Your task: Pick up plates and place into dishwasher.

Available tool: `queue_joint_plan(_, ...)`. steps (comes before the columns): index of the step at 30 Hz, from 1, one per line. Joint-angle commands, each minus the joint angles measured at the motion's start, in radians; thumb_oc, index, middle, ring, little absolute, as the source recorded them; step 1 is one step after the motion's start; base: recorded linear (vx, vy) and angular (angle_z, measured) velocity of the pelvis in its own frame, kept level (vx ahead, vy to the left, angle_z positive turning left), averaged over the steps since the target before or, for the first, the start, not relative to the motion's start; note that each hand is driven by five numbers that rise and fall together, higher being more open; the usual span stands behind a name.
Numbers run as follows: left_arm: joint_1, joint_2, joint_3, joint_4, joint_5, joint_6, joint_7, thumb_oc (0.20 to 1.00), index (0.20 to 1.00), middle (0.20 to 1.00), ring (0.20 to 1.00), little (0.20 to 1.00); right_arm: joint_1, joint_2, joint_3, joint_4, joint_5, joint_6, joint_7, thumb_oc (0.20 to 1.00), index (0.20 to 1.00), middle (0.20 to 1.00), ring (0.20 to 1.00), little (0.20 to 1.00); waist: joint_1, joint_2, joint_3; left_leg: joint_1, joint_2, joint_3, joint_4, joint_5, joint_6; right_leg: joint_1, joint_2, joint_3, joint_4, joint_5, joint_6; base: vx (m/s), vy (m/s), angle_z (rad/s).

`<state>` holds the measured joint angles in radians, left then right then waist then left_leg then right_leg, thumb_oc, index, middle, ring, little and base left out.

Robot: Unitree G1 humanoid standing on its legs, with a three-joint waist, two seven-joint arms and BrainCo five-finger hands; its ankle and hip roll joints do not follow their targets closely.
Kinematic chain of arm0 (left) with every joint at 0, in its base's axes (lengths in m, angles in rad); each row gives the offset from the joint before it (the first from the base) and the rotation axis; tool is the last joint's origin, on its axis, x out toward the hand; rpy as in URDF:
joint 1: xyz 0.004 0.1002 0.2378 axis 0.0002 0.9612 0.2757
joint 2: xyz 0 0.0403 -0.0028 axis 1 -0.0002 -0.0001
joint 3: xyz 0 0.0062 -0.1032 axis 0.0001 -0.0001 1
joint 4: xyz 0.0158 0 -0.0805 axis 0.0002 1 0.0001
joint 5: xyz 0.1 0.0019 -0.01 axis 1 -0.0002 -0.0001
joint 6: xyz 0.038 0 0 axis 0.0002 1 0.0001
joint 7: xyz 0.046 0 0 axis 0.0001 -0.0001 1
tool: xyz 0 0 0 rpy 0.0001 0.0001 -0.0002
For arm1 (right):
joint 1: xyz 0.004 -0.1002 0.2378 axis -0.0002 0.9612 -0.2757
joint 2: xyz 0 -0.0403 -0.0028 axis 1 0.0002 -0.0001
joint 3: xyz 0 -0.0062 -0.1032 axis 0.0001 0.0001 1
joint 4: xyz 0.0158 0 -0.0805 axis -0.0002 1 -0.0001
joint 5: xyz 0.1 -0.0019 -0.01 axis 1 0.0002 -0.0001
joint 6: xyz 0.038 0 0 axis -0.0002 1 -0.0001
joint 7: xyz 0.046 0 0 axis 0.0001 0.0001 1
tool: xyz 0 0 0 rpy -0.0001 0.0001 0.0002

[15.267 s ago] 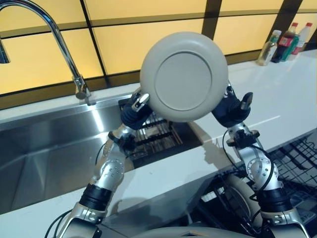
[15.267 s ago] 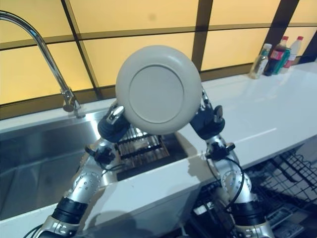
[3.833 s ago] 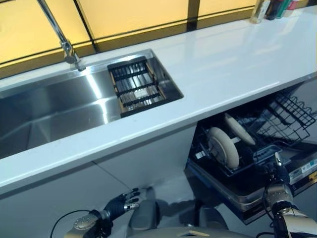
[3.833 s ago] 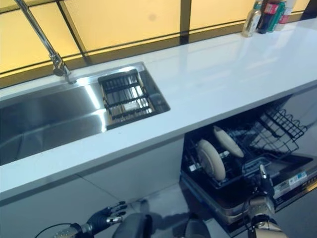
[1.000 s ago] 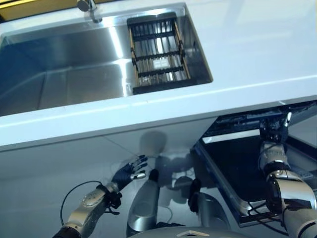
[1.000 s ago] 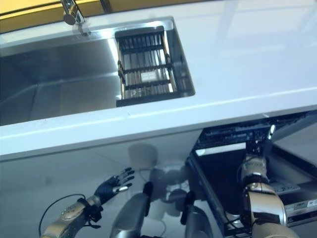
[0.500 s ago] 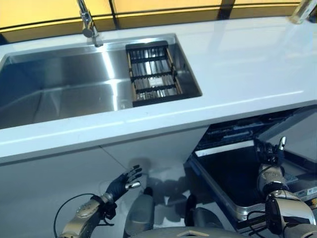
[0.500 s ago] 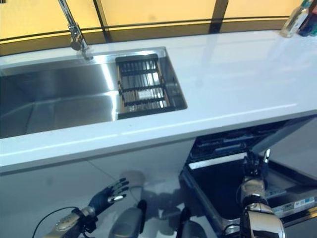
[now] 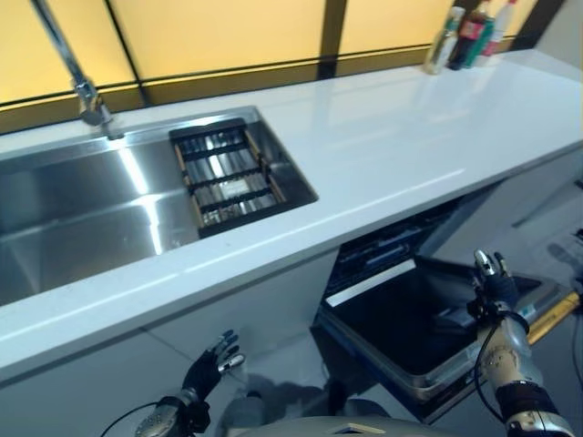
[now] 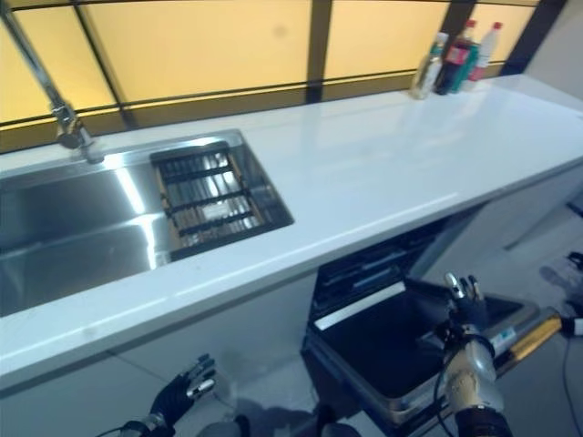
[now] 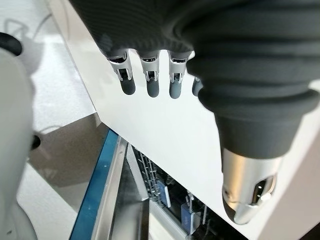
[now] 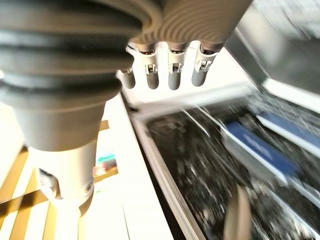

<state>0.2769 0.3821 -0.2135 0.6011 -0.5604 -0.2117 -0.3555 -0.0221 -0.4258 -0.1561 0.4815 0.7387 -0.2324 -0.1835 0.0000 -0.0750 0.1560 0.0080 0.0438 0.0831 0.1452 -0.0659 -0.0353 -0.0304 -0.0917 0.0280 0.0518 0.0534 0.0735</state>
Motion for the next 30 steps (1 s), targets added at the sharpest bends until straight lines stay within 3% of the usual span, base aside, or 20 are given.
queue_joint_plan(1, -0.017, -0.029, 0.022, -0.001, 0.036, -0.048, -0.012, 1.0, 1.0, 1.0, 1.0, 1.0, -0.029, -0.088, -0.097, -0.059, -0.113, -0.115, -0.102, 1.0, 1.0, 1.0, 1.0, 1.0, -0.028, 0.003, 0.008, -0.019, -0.014, -0.012, 0.036, -0.05, 0.078, 0.018, -0.018, -0.009, 0.031, 0.01, 0.048, -0.05, 0.049, -0.13)
queue_joint_plan(8, -0.037, -0.03, 0.047, 0.048, 0.042, -0.027, -0.003, 1.0, 1.0, 1.0, 1.0, 1.0, 0.005, -0.068, -0.163, 0.048, -0.069, -0.103, -0.159, 1.0, 1.0, 1.0, 1.0, 1.0, -0.047, -0.002, 0.014, -0.052, -0.031, 0.023, 0.152, -0.119, 0.094, 0.001, -0.027, 0.01, 0.051, 0.017, 0.055, -0.03, 0.014, -0.1)
queue_joint_plan(19, -0.077, 0.01, 0.014, 0.048, 0.026, 0.001, -0.001, 1.0, 1.0, 1.0, 1.0, 1.0, 0.002, 0.017, -0.177, 0.298, 0.179, -0.132, -0.191, 1.0, 1.0, 1.0, 1.0, 1.0, -0.047, 0.002, 0.07, -0.146, -0.028, 0.026, 0.319, -0.182, 0.112, -0.077, -0.034, 0.01, 0.131, 0.026, 0.056, -0.04, -0.025, -0.03)
queue_joint_plan(23, -0.097, 0.037, -0.01, 0.006, 0.015, 0.031, 0.002, 1.0, 1.0, 1.0, 1.0, 1.0, -0.017, 0.041, -0.168, 0.374, 0.312, -0.128, -0.11, 1.0, 1.0, 1.0, 1.0, 1.0, -0.038, 0.008, 0.095, -0.208, -0.027, 0.019, 0.396, -0.2, 0.12, -0.122, -0.034, 0.005, 0.174, 0.034, 0.058, -0.07, -0.05, 0.08)
queue_joint_plan(30, -0.109, 0.069, -0.038, -0.024, 0.049, 0.054, 0.012, 1.0, 1.0, 1.0, 1.0, 1.0, -0.032, 0.086, -0.127, 0.461, 0.535, -0.064, 0.172, 1.0, 1.0, 1.0, 1.0, 1.0, -0.026, 0.027, 0.132, -0.292, -0.022, 0.01, 0.524, -0.239, 0.135, -0.195, -0.028, -0.007, 0.288, 0.011, 0.051, -0.02, -0.036, 0.07)
